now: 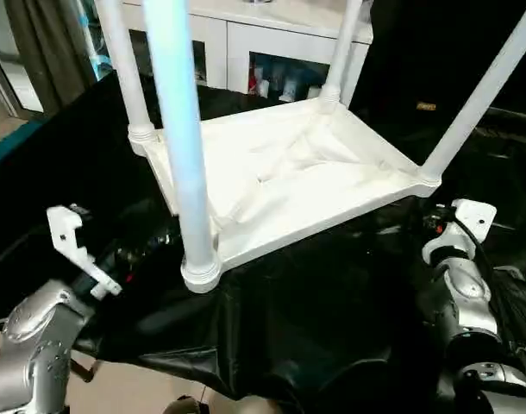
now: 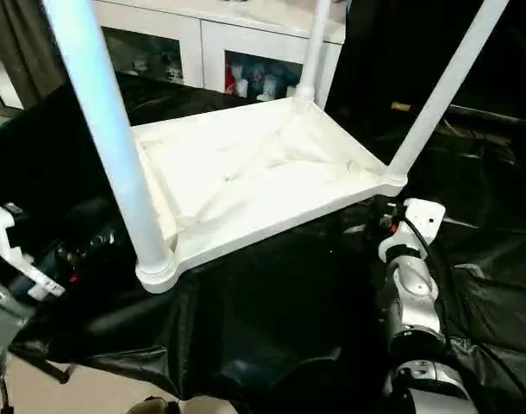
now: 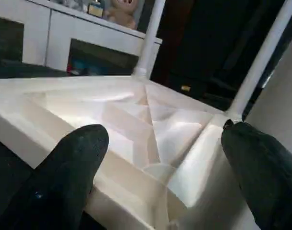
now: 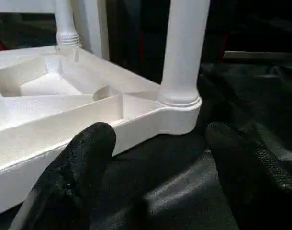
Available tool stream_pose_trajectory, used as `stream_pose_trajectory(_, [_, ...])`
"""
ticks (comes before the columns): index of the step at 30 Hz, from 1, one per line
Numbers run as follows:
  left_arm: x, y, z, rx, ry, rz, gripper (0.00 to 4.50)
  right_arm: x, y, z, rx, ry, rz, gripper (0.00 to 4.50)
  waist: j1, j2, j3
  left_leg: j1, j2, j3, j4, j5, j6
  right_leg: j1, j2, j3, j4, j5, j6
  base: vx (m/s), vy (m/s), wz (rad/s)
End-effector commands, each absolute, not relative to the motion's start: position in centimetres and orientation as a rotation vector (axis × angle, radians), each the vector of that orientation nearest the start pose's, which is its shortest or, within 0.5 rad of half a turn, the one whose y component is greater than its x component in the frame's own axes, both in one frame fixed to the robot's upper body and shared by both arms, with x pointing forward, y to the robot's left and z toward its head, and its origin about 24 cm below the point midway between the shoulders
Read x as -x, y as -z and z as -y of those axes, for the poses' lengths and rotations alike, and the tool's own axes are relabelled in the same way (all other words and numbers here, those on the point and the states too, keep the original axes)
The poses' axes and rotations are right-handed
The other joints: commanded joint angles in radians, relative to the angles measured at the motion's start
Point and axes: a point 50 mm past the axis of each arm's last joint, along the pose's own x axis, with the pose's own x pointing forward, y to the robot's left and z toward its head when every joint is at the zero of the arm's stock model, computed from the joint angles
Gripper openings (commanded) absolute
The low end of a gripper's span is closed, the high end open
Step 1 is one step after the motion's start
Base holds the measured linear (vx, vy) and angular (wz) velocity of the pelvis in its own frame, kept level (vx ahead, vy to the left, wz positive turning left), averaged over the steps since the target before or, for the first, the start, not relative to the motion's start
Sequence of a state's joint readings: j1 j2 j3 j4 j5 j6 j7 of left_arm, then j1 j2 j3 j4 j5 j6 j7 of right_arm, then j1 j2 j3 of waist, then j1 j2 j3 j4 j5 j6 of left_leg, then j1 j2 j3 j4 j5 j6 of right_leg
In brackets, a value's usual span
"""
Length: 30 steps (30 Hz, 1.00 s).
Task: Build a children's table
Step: Rotate table base
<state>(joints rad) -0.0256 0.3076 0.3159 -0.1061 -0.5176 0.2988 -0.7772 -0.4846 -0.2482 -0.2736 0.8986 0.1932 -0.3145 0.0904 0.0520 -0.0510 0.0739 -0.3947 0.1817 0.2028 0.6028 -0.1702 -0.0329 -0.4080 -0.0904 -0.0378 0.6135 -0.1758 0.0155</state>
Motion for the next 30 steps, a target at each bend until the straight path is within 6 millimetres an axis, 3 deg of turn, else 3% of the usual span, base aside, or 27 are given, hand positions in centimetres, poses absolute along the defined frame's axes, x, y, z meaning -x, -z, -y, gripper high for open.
stream_pose_trajectory(1, [-24.0,-8.3,-23.4,0.241,0.562,0.027,4.43,-32.8,-2.9,24.8,-0.055,0.202,-0.053,3.48,-0.004,0.009,-0.075,0.032,0.04,-0.019,-0.08,-0.339,-0.026,0.024,-0.033,0.03,-0.073,-0.274,-0.158,0.0,0.0,0.0])
stream_pose_trajectory(6, [-22.9,-8.0,-24.9,0.288,0.592,-0.035,4.43,-33.3,-3.2,24.2,-0.055,0.178,-0.058,3.48,-0.006,0.012,-0.076,0.032,0.04,-0.019,-0.08,-0.329,-0.026,0.024,-0.033,0.03,-0.068,-0.256,-0.164,0.0,0.0,0.0])
stream_pose_trajectory(10, [-21.5,-8.2,-24.6,0.363,0.706,-0.092,4.43,-33.4,-2.7,23.2,-0.065,0.112,-0.084,3.48,-0.009,0.019,-0.075,0.036,0.042,-0.019,-0.082,-0.339,-0.029,0.023,-0.029,0.029,-0.064,-0.22,-0.188,0.0,0.0,0.0])
stream_pose_trajectory(14, [-21.4,-8.6,-23.9,0.383,0.76,-0.089,4.43,-33.5,-2.4,22.6,-0.055,0.078,-0.104,3.48,-0.007,0.017,-0.074,0.038,0.041,-0.017,-0.083,-0.365,-0.037,0.023,-0.031,0.031,-0.067,-0.238,-0.193,0.0,0.0,0.0])
stream_pose_trajectory(18, [-22.8,-9.2,-22.2,0.361,0.805,-0.049,4.43,-33.7,-2.0,21.8,-0.052,0.049,-0.14,3.48,-0.009,0.016,-0.072,0.037,0.041,-0.021,-0.085,-0.378,-0.05,0.026,-0.033,0.031,-0.071,-0.288,-0.171,0.0,0.0,0.0])
stream_pose_trajectory(20, [-23.5,-9.3,-21.5,0.355,0.812,-0.039,4.43,-33.8,-1.8,21.3,-0.047,0.028,-0.155,3.48,-0.007,0.018,-0.072,0.044,0.041,-0.02,-0.083,-0.392,-0.059,0.02,-0.034,0.032,-0.075,-0.303,-0.17,0.0,0.0,0.0])
stream_pose_trajectory(25, [-25.3,-8.3,-19.5,0.317,0.835,-0.045,4.43,-34.6,-1.5,18.7,-0.033,-0.061,-0.198,3.48,-0.017,0.016,-0.073,0.036,0.039,-0.026,-0.085,-0.403,-0.069,0.027,-0.039,0.031,-0.079,-0.341,-0.155,0.0,0.0,0.0])
stream_pose_trajectory(27, [-25.5,-8.5,-18.8,0.32,0.867,-0.038,4.43,-34.7,-1.6,18.1,-0.032,-0.085,-0.204,3.48,-0.018,0.013,-0.076,0.034,0.041,-0.026,-0.084,-0.382,-0.064,0.03,-0.043,0.031,-0.073,-0.318,-0.169,0.0,0.0,0.0])
stream_pose_trajectory(28, [-25.6,-9.0,-17.3,0.339,0.948,-0.032,4.43,-35.0,-1.6,17.4,-0.03,-0.12,-0.208,3.48,-0.018,0.012,-0.078,0.031,0.043,-0.026,-0.084,-0.365,-0.06,0.033,-0.043,0.031,-0.071,-0.295,-0.178,0.0,0.0,0.0])
stream_pose_trajectory(30, [-25.3,-9.4,-15.8,0.347,1.041,-0.042,4.43,-35.1,-1.6,16.7,-0.032,-0.15,-0.217,3.48,-0.017,0.012,-0.078,0.036,0.042,-0.022,-0.081,-0.351,-0.052,0.03,-0.041,0.031,-0.068,-0.268,-0.191,0.0,0.0,0.0])
